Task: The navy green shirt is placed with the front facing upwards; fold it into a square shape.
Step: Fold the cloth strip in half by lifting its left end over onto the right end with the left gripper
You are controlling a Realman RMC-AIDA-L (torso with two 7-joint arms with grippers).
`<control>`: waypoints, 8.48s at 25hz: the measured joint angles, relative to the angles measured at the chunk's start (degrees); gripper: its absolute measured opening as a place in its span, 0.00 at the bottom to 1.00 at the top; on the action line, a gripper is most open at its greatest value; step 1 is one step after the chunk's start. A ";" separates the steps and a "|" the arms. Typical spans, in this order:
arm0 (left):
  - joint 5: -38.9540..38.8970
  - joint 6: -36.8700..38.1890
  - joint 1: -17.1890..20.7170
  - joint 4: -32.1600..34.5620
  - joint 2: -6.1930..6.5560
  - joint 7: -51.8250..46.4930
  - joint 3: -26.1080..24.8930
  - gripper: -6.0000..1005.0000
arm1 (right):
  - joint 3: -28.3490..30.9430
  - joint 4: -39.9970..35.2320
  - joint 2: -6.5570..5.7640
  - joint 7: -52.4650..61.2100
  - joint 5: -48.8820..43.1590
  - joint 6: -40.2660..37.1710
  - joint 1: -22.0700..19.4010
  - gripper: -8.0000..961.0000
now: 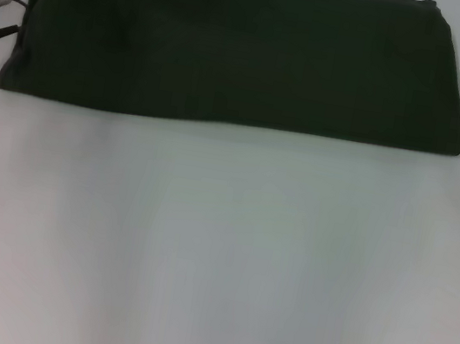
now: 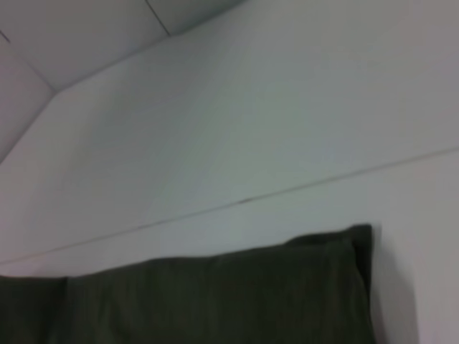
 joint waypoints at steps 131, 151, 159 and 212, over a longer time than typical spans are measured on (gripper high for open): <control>-0.04 -0.90 2.67 -0.68 0.57 2.24 1.43 0.87 | -5.41 0.06 2.32 5.66 5.06 -0.08 -1.34 0.72; -0.04 -1.08 2.71 -0.70 0.43 2.29 1.51 0.87 | -5.63 5.45 2.59 2.60 4.66 7.42 -1.28 0.72; -0.04 -0.63 3.21 -0.95 0.35 2.74 1.51 0.87 | -4.70 4.63 2.80 0.80 6.30 6.43 -1.94 0.72; 9.46 8.30 7.72 -1.58 6.57 -0.63 1.90 0.87 | -5.56 7.46 -1.61 3.33 4.05 -6.34 -6.71 0.57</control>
